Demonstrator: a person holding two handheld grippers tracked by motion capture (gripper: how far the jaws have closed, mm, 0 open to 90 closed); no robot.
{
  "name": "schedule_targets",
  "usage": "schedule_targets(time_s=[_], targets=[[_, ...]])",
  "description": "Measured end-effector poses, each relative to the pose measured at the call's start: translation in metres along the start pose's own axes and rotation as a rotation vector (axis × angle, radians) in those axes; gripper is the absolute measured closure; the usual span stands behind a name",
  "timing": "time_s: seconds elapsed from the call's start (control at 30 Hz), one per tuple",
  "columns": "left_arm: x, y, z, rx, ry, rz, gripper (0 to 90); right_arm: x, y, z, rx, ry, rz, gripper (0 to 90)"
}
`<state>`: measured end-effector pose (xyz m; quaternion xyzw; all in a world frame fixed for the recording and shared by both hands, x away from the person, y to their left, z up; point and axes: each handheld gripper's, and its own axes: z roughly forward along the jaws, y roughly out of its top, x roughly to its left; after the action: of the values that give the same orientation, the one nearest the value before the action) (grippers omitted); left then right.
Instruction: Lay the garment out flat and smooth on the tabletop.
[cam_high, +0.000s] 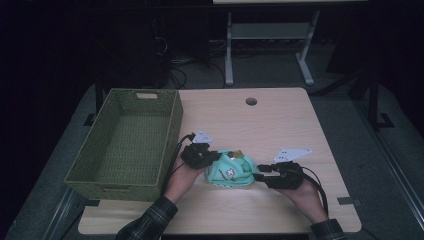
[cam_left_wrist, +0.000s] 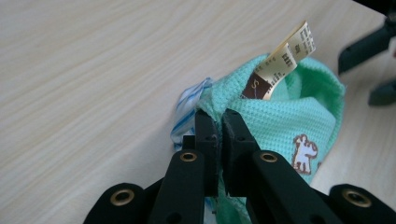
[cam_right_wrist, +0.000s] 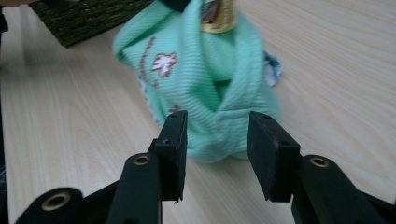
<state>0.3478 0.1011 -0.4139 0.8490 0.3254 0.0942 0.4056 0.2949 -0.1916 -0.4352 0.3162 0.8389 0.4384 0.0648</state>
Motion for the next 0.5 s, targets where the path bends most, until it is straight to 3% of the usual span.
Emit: schedule_targets(time_s=[0.2,0.5], targets=[[0.001,0.001,0.005,0.005,-0.001,0.005,85.7,0.010,0.004,0.014,0.010,0.047,-0.028,62.1],[0.003,0.000,0.009,0.008,-0.003,0.003,85.6,0.020,0.005,0.047,0.108,0.086,-0.095,69.4]])
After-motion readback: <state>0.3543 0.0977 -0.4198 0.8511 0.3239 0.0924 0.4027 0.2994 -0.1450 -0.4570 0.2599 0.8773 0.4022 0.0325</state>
